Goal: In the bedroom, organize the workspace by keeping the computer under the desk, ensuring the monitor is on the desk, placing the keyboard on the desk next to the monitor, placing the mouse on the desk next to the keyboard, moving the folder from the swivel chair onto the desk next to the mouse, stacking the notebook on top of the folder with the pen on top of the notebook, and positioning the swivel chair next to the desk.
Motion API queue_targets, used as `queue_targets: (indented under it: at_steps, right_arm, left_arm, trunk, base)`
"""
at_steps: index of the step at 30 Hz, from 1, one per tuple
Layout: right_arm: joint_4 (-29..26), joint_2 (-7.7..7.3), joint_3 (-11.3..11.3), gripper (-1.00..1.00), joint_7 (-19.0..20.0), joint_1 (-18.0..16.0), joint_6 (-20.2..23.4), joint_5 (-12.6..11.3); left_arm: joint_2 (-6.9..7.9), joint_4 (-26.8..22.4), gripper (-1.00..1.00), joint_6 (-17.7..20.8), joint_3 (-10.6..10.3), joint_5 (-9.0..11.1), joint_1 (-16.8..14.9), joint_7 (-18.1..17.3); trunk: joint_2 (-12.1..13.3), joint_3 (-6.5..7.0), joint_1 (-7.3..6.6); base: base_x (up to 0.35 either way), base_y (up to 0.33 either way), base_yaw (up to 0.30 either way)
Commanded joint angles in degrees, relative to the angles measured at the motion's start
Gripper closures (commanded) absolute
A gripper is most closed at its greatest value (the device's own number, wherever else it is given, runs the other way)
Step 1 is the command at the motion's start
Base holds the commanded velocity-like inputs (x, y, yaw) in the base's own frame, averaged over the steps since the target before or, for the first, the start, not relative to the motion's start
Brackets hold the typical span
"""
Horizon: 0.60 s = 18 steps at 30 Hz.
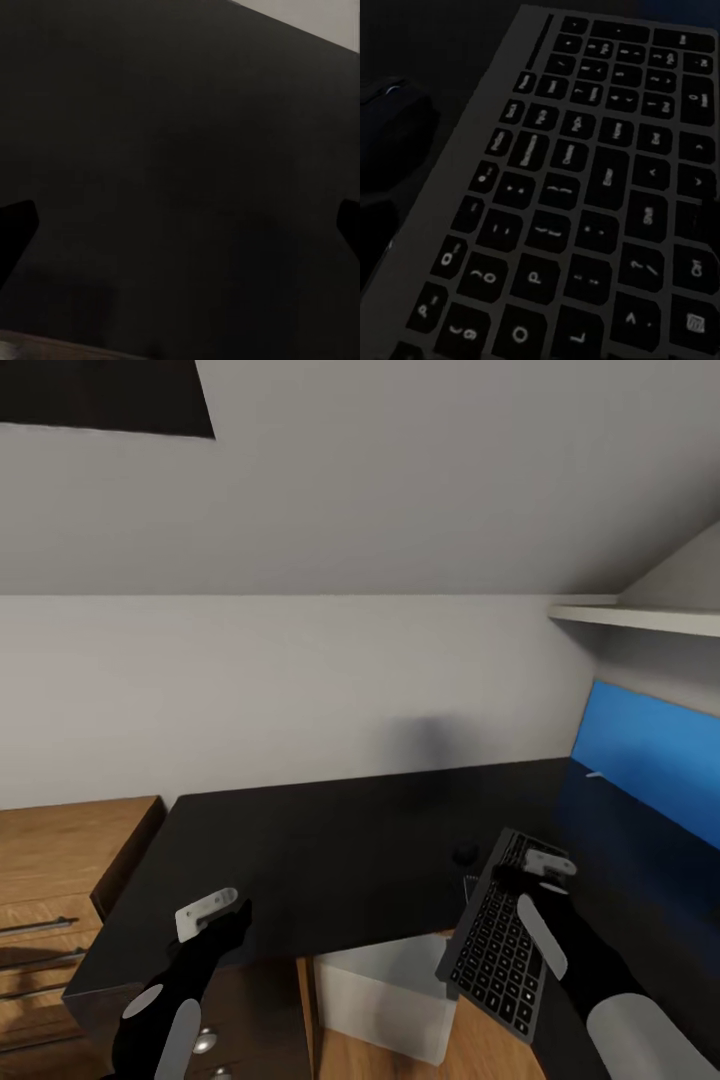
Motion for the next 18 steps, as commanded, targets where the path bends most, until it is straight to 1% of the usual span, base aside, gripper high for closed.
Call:
queue_targets:
  at_steps: [1,5,11,18]
  right_arm:
    - [-0.1,-0.09,0.68,-1.0,-0.55,-0.05,0.17,-0.49]
    - [-0.1,-0.09,1.16,-1.0,-0.56,-0.05,0.17,-0.49]
    - [-0.11,-0.09,1.31,-1.0,-0.56,-0.06,0.17,-0.49]
    - [-0.07,-0.09,1.34,-1.0,-0.56,-0.06,0.17,-0.49]
  left_arm:
    - [-0.03,-0.07,-1.0,0.24,0.04,0.6,-0.04,0.34]
    - [-0.03,-0.05,-1.0,0.24,0.01,0.6,-0.04,0.34]
    - [-0.03,-0.05,-1.0,0.24,0.04,0.6,-0.04,0.34]
    - [-0.01,-0.04,-1.0,0.24,0.07,0.6,-0.04,0.34]
  trunk:
    - [-0.46,-0.25,0.23]
    - [-2.06,-0.97,1.1]
    - [-4.47,-2.05,2.42]
    - [-4.47,-2.05,2.42]
  base:
    - [0.0,0.0,0.0]
    - [0.0,0.0,0.0]
    - [0.0,0.0,0.0]
    - [0.0,0.0,0.0]
